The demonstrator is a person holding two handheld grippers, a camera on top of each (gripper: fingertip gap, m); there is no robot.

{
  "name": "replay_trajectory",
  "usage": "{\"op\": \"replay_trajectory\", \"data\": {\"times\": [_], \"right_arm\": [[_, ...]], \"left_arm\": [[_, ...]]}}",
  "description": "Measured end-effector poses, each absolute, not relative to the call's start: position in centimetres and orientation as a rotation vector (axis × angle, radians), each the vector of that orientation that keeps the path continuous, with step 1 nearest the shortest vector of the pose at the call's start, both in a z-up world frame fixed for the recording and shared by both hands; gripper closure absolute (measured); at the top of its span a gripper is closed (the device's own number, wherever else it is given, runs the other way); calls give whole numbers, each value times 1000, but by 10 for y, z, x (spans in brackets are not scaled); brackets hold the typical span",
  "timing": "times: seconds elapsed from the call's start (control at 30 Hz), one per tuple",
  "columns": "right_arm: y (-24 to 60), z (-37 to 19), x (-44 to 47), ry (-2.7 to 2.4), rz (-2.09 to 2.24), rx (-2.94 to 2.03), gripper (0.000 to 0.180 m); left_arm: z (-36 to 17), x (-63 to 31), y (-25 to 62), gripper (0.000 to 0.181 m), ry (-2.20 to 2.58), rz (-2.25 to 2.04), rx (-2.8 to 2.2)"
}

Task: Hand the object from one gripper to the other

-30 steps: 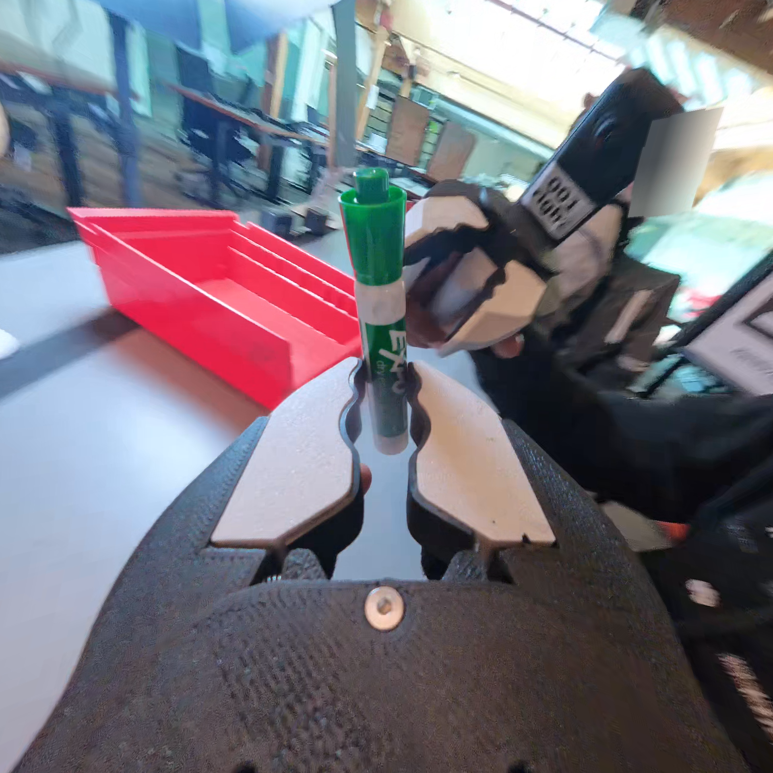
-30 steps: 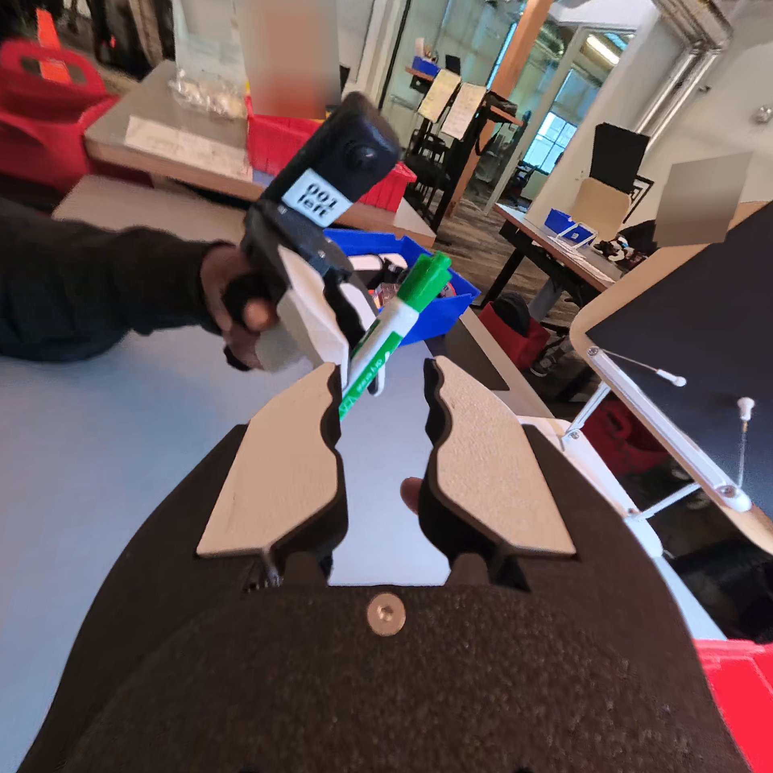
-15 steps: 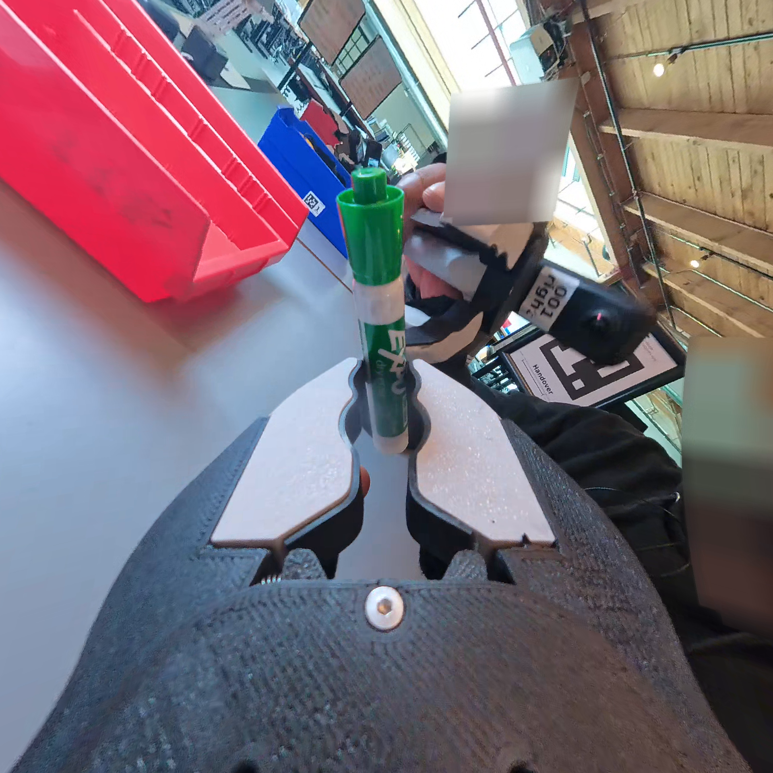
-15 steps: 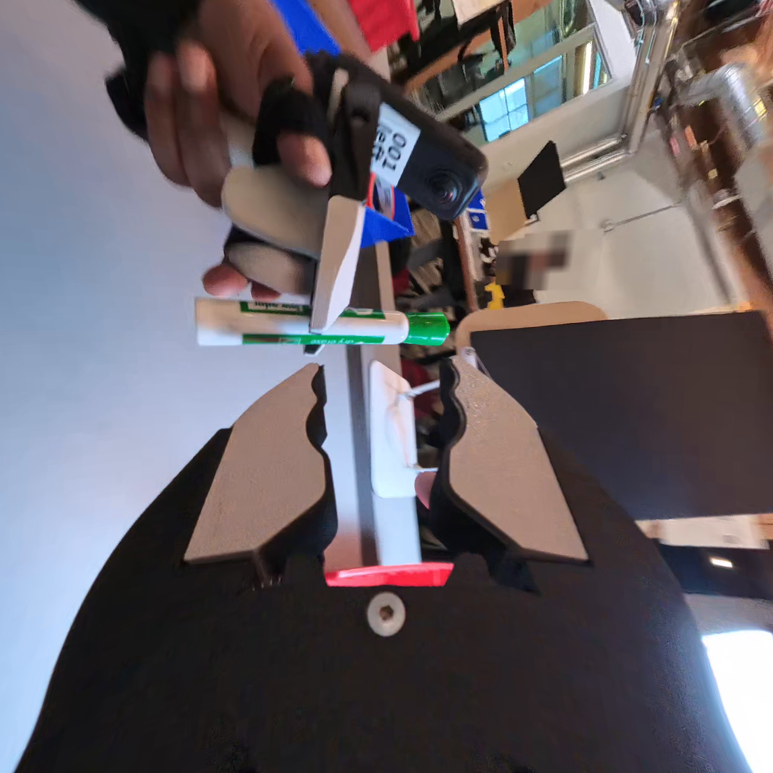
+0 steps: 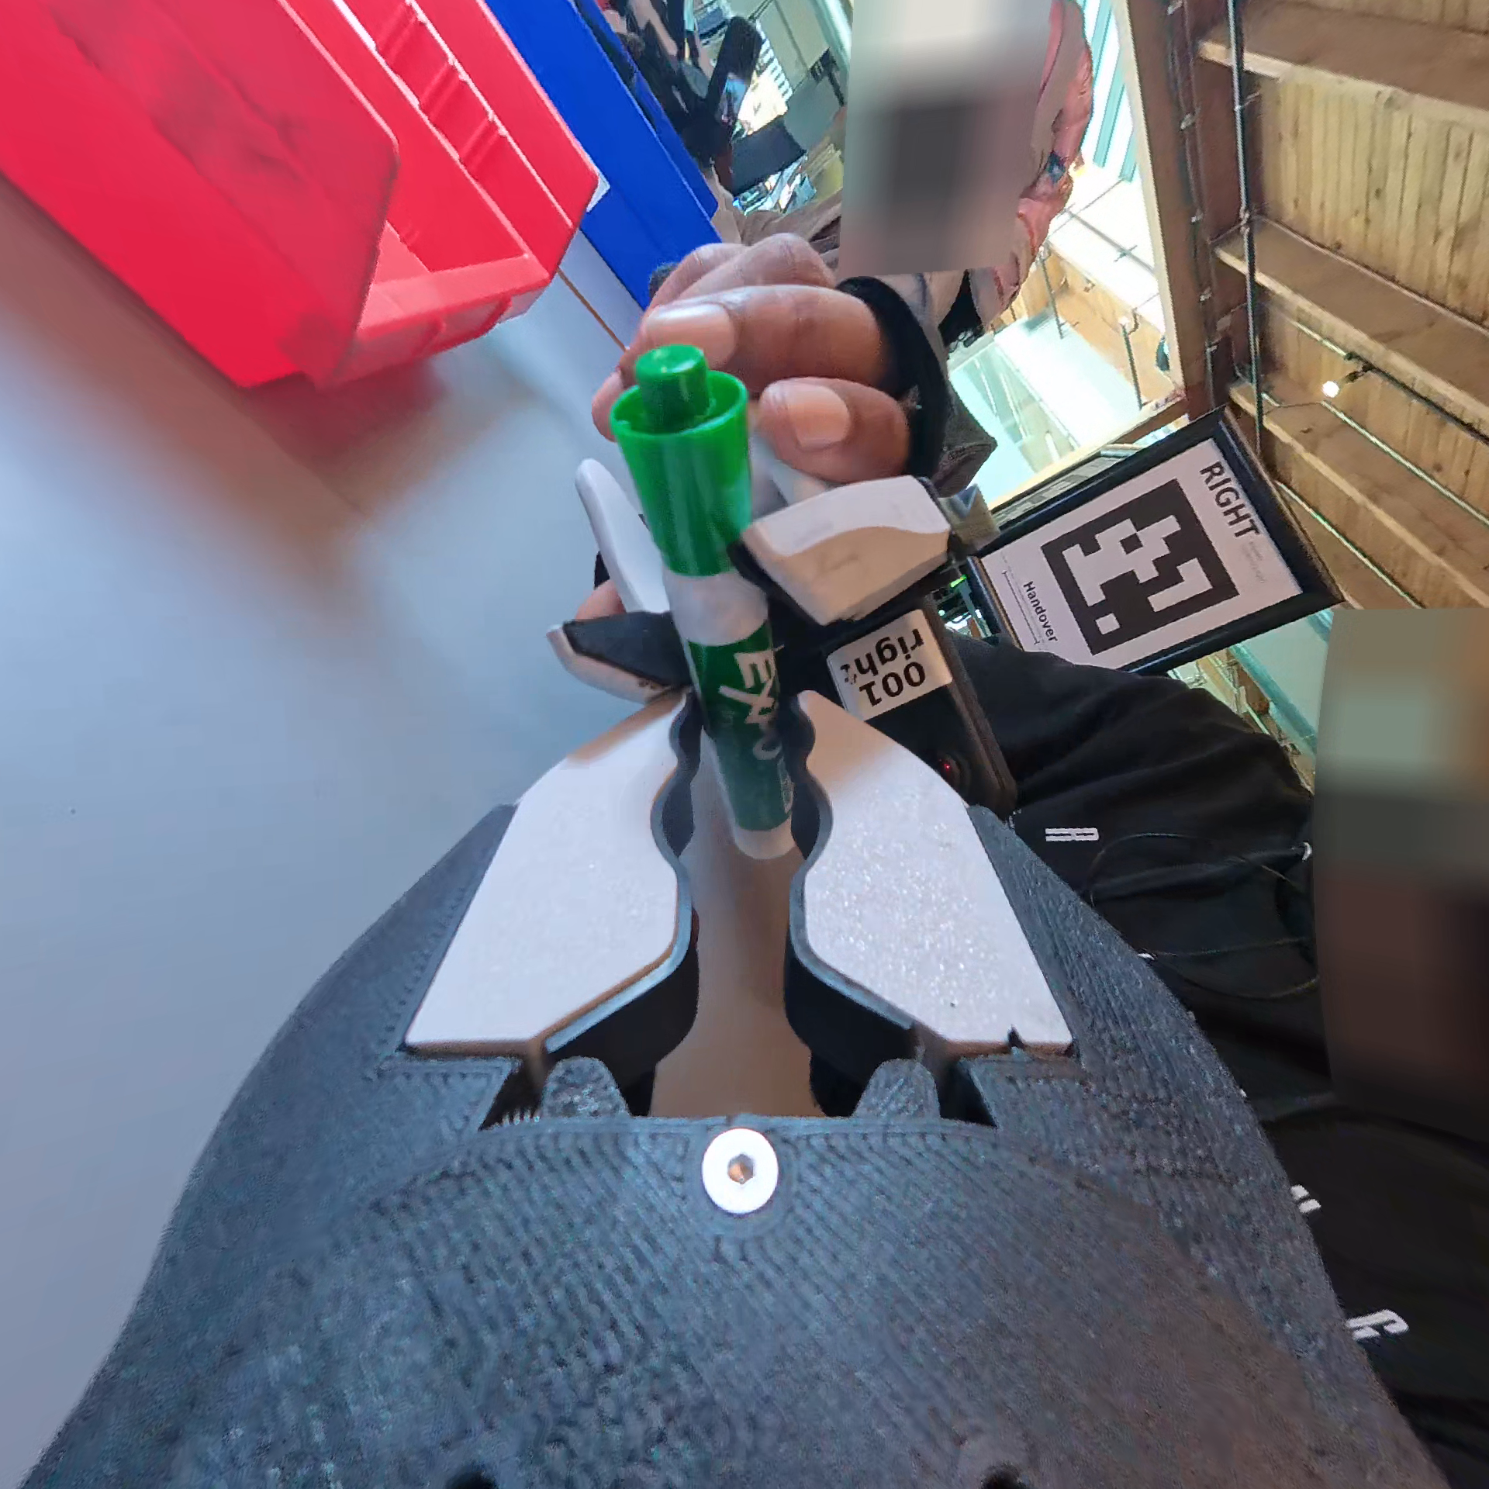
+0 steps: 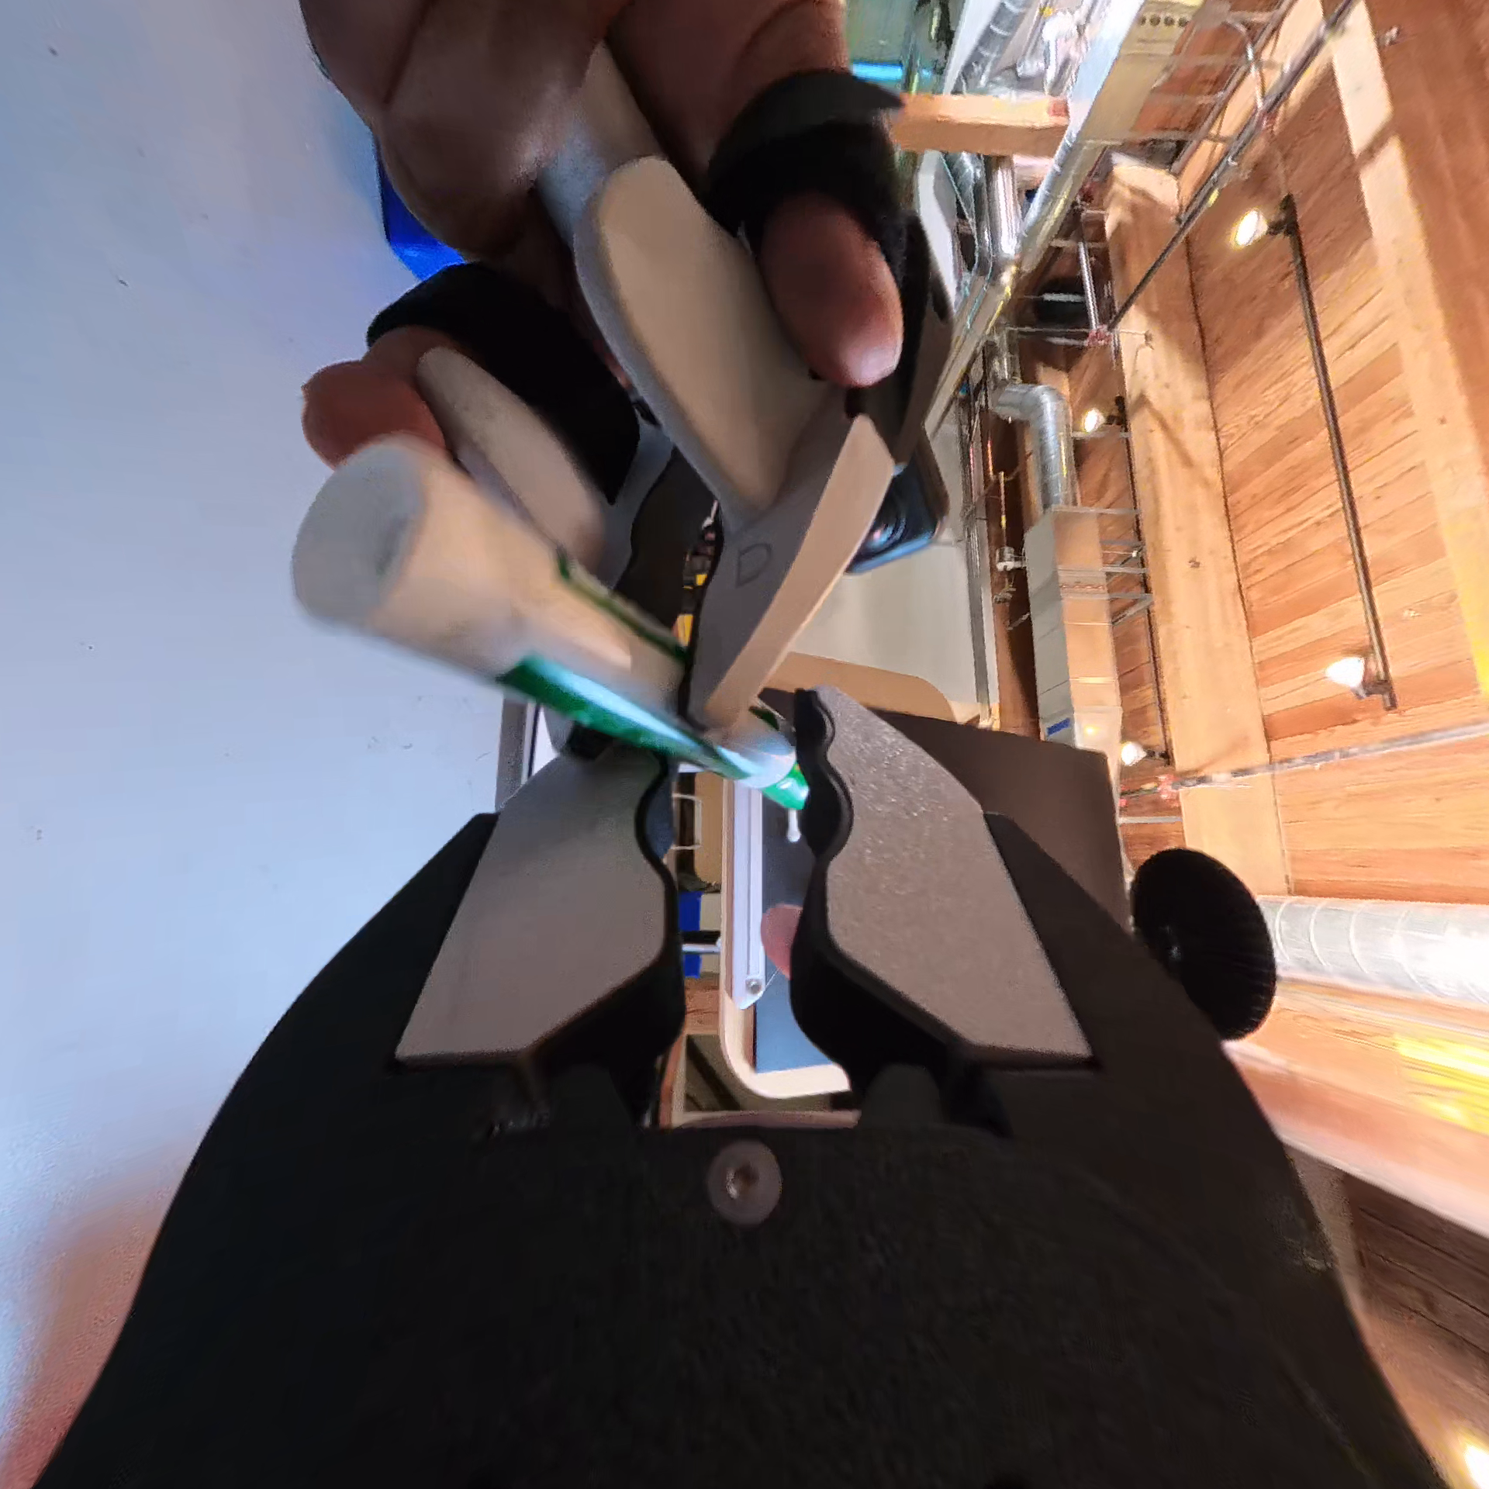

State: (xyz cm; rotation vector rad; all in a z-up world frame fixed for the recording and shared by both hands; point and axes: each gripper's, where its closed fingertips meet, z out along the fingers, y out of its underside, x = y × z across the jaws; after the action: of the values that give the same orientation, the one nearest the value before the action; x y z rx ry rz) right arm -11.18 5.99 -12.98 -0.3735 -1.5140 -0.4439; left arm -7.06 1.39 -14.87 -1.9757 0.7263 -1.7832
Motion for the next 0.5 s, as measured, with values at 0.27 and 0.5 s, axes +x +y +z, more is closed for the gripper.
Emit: {"op": "replay_trajectory", "data": {"times": [0.27, 0.5], "right_arm": [[83, -137, -93, -1550, 95, -904, 159], [56, -125, -94, -1503, 799, -1394, 160]], "left_arm": [[-96, -106, 41, 147, 781, -1193, -1666], [-75, -119, 49, 143, 921, -542, -1555]]}}
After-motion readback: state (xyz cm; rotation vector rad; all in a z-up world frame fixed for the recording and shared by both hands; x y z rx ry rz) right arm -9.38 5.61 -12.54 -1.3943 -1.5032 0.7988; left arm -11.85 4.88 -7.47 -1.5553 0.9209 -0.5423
